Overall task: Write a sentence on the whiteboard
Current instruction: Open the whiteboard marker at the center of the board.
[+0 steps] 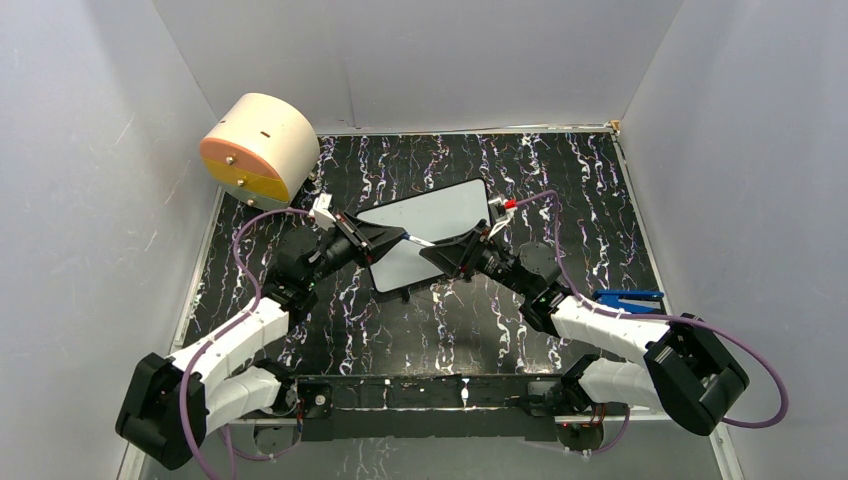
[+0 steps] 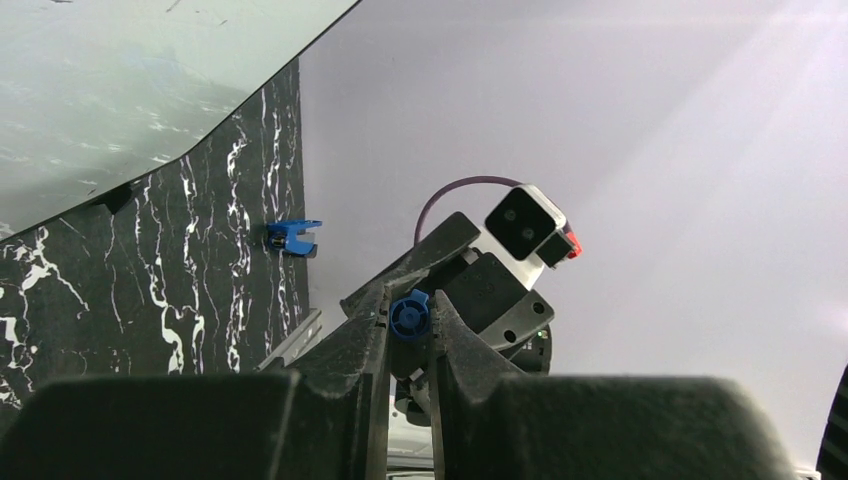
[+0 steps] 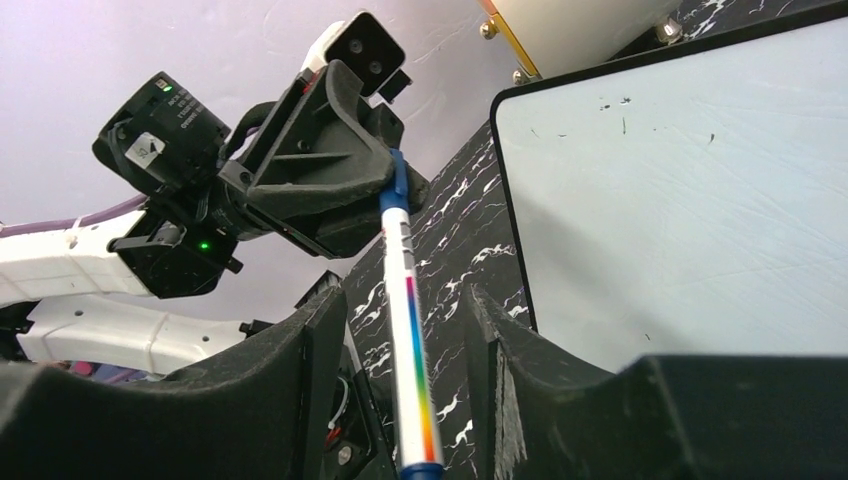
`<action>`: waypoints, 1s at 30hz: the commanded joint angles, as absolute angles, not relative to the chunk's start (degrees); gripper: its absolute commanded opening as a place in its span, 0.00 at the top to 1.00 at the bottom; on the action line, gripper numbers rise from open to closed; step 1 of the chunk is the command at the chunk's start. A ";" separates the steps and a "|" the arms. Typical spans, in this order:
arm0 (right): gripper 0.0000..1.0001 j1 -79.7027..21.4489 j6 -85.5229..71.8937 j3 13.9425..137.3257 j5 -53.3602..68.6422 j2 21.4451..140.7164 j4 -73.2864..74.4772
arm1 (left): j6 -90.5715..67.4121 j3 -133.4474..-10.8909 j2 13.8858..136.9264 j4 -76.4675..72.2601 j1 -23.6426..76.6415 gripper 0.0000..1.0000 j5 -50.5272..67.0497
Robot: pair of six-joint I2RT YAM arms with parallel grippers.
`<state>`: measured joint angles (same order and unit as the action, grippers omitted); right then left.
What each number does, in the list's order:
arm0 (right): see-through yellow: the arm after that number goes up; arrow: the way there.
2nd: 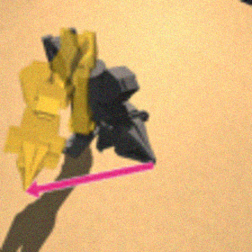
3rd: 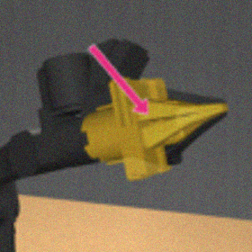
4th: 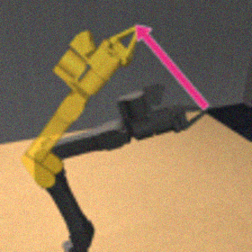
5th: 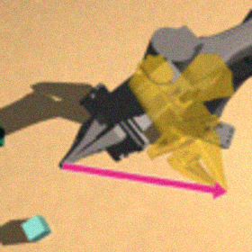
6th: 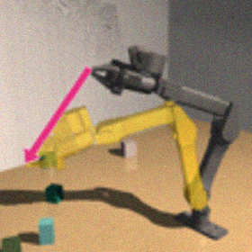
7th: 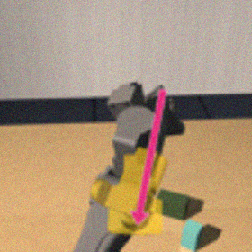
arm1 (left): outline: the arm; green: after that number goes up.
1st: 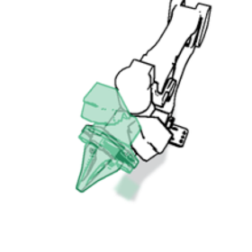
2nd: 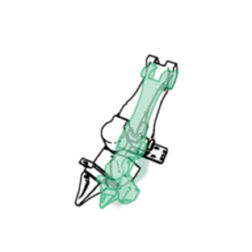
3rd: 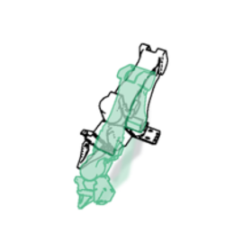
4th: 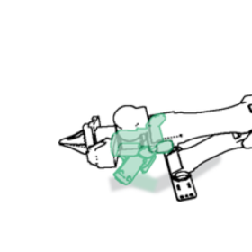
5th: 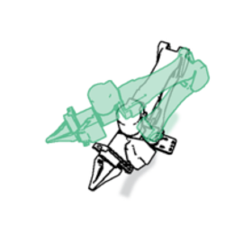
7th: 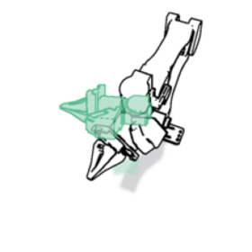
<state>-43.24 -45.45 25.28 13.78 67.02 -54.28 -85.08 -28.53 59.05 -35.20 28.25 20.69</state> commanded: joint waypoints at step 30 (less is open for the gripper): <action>0.62 -43.09 -46.96 25.92 15.87 65.83 -60.65 | -83.33 -29.77 60.09 -36.61 28.30 1.00 24.17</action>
